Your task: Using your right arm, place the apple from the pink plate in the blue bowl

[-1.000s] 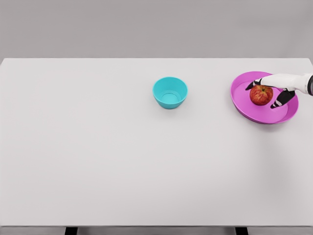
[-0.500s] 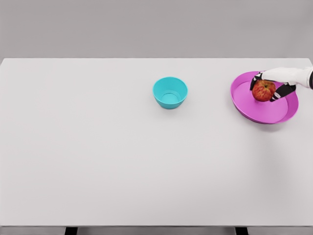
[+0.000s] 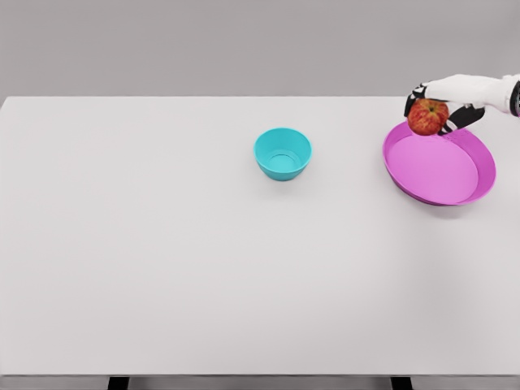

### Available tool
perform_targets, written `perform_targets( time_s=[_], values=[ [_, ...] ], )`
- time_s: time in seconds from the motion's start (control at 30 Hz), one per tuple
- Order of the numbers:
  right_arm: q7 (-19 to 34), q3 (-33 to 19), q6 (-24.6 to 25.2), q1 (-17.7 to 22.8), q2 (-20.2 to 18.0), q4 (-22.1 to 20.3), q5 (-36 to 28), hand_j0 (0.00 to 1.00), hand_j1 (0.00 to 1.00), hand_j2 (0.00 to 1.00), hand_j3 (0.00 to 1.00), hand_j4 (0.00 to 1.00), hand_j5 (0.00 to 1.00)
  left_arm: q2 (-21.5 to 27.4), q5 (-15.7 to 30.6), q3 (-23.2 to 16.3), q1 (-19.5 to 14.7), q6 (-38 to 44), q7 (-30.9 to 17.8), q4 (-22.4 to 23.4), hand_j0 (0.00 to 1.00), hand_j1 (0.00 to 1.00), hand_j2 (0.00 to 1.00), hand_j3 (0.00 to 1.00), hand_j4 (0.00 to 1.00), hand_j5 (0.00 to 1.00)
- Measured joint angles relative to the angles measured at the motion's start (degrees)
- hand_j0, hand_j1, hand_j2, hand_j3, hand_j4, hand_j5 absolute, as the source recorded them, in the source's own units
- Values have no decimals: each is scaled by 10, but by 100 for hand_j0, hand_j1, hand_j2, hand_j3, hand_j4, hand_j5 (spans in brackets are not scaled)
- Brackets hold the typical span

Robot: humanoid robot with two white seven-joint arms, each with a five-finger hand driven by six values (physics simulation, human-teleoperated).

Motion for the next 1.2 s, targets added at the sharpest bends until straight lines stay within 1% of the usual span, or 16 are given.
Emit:
perform_targets(
  time_s=[0.2,0.33,0.47,0.57,0.67,0.87,0.97,1.2],
  values=[
    [0,0,-1,-4,40,-21,0,45,45,45,45,45,45,0,0,0,0,0,0,0,100,100,100,100,100,100],
    [0,1,0,-16,66,-30,0,45,45,45,45,45,45,0,0,0,0,0,0,0,100,100,100,100,100,100],
    [0,1,-1,-17,81,-54,0,45,45,45,45,45,45,0,0,0,0,0,0,0,100,100,100,100,100,100],
    [0,3,-1,-17,101,-67,1,45,45,45,45,45,45,0,0,0,0,0,0,0,100,100,100,100,100,100],
    [0,6,-2,-16,125,-71,2,45,45,45,45,45,45,0,0,0,0,0,0,0,100,100,100,100,100,100],
    [0,18,-4,-16,155,-73,3,46,46,46,46,46,46,0,0,0,0,0,0,0,100,100,100,100,100,100],
    [0,32,-4,-16,165,-76,3,46,46,46,46,46,46,0,0,0,0,0,0,0,100,100,100,100,100,100],
    [0,59,-3,-14,171,-87,1,47,47,47,47,47,47,0,0,0,0,0,0,0,100,100,100,100,100,100]
  ],
)
